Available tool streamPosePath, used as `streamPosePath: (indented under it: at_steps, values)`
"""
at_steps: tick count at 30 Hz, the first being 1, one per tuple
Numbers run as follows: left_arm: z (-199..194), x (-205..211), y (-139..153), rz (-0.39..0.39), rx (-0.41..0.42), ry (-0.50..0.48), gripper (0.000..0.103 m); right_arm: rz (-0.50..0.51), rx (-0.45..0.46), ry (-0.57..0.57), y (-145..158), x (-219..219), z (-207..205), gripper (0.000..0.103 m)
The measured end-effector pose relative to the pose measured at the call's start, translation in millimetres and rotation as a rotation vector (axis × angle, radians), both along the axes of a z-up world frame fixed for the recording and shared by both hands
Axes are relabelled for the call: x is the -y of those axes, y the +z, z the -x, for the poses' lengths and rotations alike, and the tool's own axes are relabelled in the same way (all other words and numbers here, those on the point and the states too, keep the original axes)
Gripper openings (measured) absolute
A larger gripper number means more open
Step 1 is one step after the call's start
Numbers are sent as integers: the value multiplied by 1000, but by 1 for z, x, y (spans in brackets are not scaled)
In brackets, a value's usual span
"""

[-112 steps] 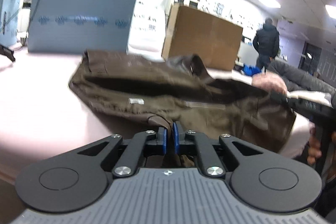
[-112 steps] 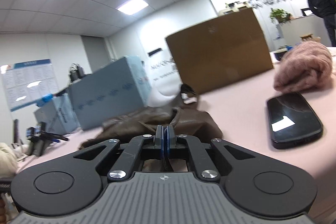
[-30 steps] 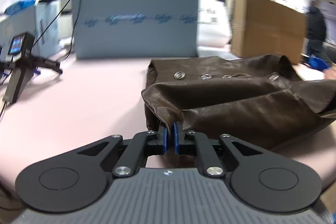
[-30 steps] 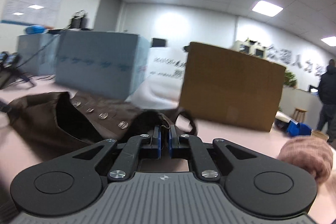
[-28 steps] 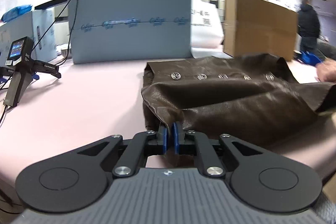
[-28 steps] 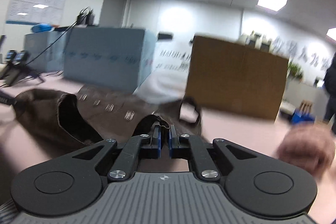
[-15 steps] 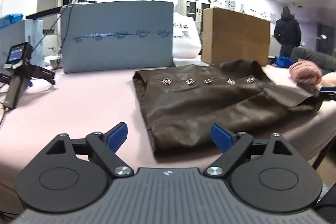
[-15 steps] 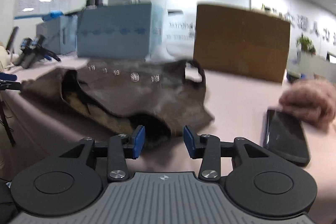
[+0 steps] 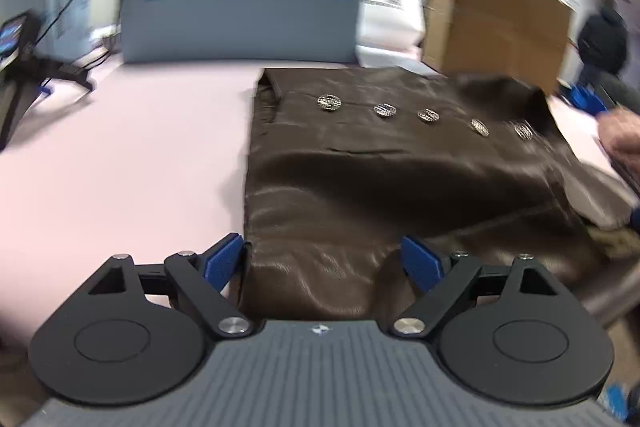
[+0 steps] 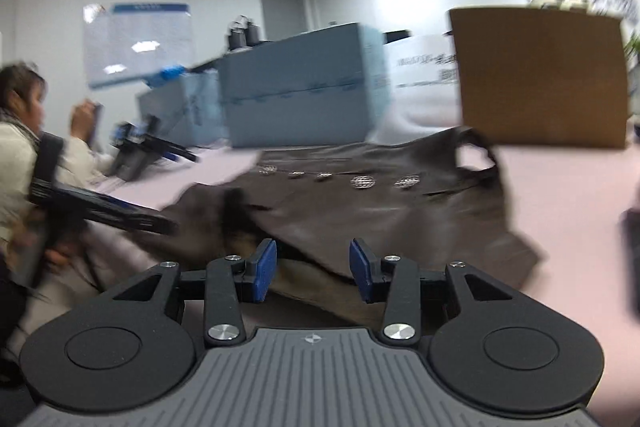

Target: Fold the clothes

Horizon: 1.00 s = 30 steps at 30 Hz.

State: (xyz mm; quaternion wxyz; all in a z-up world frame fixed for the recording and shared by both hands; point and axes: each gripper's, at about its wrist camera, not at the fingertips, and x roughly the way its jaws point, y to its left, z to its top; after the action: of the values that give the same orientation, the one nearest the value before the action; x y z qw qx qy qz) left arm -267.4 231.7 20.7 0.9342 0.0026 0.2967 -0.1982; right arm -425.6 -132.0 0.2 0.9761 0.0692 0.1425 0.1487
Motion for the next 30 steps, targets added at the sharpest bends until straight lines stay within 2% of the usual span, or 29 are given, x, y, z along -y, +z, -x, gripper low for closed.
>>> streamPosePath:
  at_steps: [2,3,5,6,10,14,15,18,21,23,25,28,30]
  values:
    - [5,1,0,-15,27,21,64,-23,-3,64,0,-13,-13,38]
    - [8,2,0,-33,45,25,61,-33,-7,88,0,-18,-20,38]
    - [12,0,0,-50,64,30,42,-46,-19,119,2,-29,-30,38]
    - [14,-3,0,-55,67,39,38,-55,-31,133,3,-38,-40,38]
    - [17,-21,0,7,55,40,27,-56,-53,150,6,-60,-65,38]
    - [29,-35,-1,68,64,8,26,-74,-110,156,4,-72,-85,38]
    - [34,-37,-1,74,74,-1,26,-91,-126,160,3,-72,-89,37]
    - [50,-41,0,87,129,-18,26,-121,-135,165,0,-75,-94,8]
    - [61,-46,3,97,166,-35,31,-133,-89,192,3,-74,-86,7]
    - [67,-47,4,85,175,-44,55,-129,-57,248,5,-74,-77,7]
    - [73,-47,5,65,189,-50,60,-106,-30,320,6,-73,-65,7]
    - [78,-47,5,53,180,-82,73,-96,-14,397,1,-69,-56,7]
    - [78,-45,2,49,157,-109,75,-86,-17,444,-6,-65,-51,7]
